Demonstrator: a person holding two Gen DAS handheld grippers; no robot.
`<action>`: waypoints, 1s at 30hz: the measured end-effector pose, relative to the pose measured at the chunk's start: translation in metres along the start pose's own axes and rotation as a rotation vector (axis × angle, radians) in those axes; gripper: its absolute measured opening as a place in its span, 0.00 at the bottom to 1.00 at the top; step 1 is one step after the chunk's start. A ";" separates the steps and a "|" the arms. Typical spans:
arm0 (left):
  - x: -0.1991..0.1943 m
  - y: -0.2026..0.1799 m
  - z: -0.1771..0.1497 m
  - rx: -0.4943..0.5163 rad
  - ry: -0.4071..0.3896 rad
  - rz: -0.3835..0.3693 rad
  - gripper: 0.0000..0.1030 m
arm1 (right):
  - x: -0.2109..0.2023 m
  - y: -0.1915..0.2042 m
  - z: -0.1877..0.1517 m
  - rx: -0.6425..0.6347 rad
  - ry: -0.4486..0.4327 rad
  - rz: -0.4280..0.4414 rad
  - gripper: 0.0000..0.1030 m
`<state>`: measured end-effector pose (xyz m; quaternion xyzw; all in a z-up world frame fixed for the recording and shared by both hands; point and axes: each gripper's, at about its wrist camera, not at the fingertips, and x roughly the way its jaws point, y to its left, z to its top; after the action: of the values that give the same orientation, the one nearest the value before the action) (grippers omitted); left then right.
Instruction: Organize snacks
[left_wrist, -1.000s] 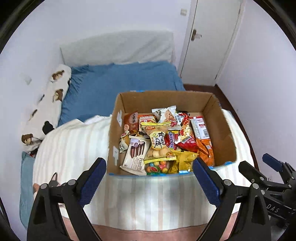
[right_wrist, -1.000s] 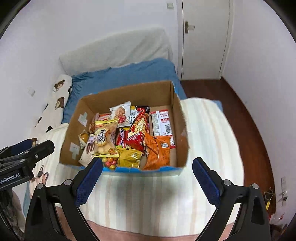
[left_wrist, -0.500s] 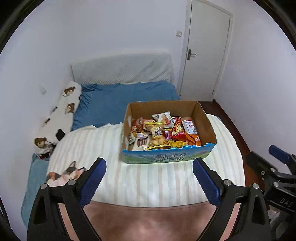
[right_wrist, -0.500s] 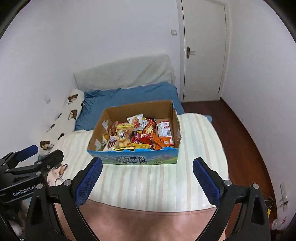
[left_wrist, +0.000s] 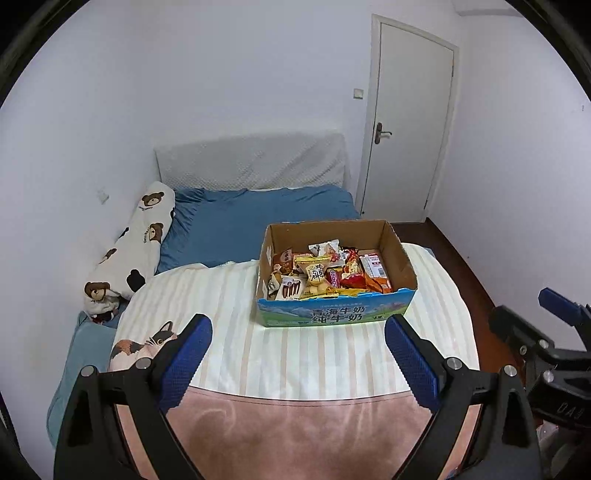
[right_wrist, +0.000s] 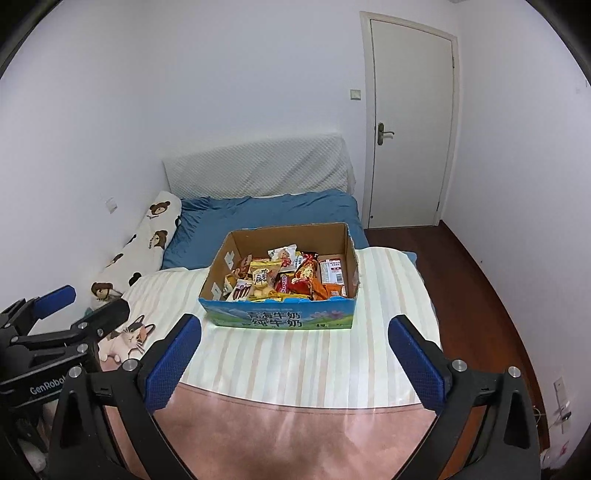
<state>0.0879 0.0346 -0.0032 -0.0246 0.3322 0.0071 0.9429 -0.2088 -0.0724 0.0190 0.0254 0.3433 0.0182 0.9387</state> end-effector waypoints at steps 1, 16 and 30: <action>-0.002 0.000 0.000 0.000 -0.004 0.001 0.93 | -0.001 0.000 -0.001 0.002 0.000 0.000 1.00; 0.044 0.002 0.009 -0.003 0.021 0.034 1.00 | 0.054 -0.015 0.011 0.033 0.022 -0.056 1.00; 0.122 -0.001 0.033 0.014 0.118 0.064 1.00 | 0.131 -0.034 0.036 0.073 0.099 -0.099 1.00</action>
<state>0.2040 0.0352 -0.0541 -0.0077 0.3879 0.0335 0.9210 -0.0849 -0.1013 -0.0406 0.0418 0.3904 -0.0394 0.9189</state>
